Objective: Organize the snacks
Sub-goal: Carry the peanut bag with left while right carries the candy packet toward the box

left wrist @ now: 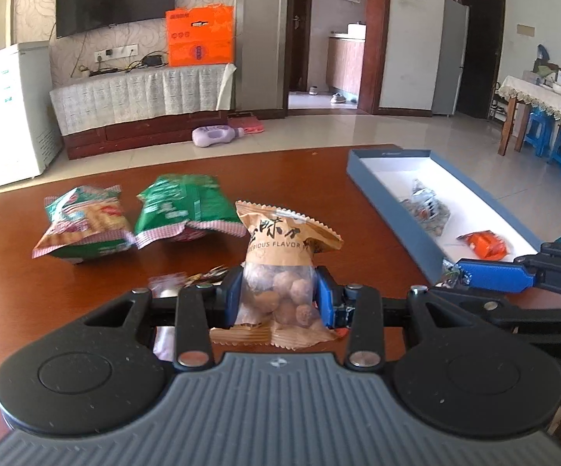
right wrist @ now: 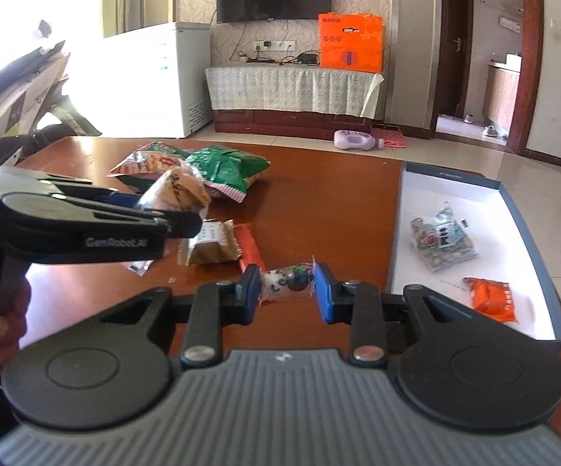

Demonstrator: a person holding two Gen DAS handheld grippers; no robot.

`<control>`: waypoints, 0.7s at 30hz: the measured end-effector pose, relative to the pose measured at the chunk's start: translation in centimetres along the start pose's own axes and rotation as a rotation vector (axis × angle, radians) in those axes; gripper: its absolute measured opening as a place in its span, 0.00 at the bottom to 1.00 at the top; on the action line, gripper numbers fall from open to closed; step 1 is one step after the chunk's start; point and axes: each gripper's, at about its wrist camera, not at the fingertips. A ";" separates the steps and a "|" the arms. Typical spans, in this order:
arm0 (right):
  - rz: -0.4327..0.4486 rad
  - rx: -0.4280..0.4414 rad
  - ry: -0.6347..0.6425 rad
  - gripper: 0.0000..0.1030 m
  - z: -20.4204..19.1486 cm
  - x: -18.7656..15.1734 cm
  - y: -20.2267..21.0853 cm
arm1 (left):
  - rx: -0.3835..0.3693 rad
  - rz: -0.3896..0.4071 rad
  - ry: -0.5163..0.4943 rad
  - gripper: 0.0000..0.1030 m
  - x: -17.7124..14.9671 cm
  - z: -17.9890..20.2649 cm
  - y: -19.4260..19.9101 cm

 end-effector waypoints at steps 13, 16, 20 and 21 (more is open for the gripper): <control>0.035 -0.081 -0.038 0.33 4.1 -0.1 1.2 | -0.054 0.017 -0.025 0.43 2.0 4.7 -2.6; 0.041 -0.091 -0.055 0.33 5.2 0.0 1.2 | -0.058 0.029 -0.048 0.43 2.5 5.5 -3.4; 0.039 -0.104 -0.067 0.33 6.3 0.0 1.0 | -0.083 0.033 -0.051 0.43 3.1 6.4 -4.4; 0.038 -0.109 -0.070 0.33 6.5 -0.1 1.0 | -0.089 0.034 -0.051 0.43 3.2 6.6 -4.7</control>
Point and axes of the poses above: each gripper's, at about its wrist camera, not at the fingertips, and y roughly against the way its jaws point, z to its right, x to its top, and after that the axes turned 1 degree about x, right-handed
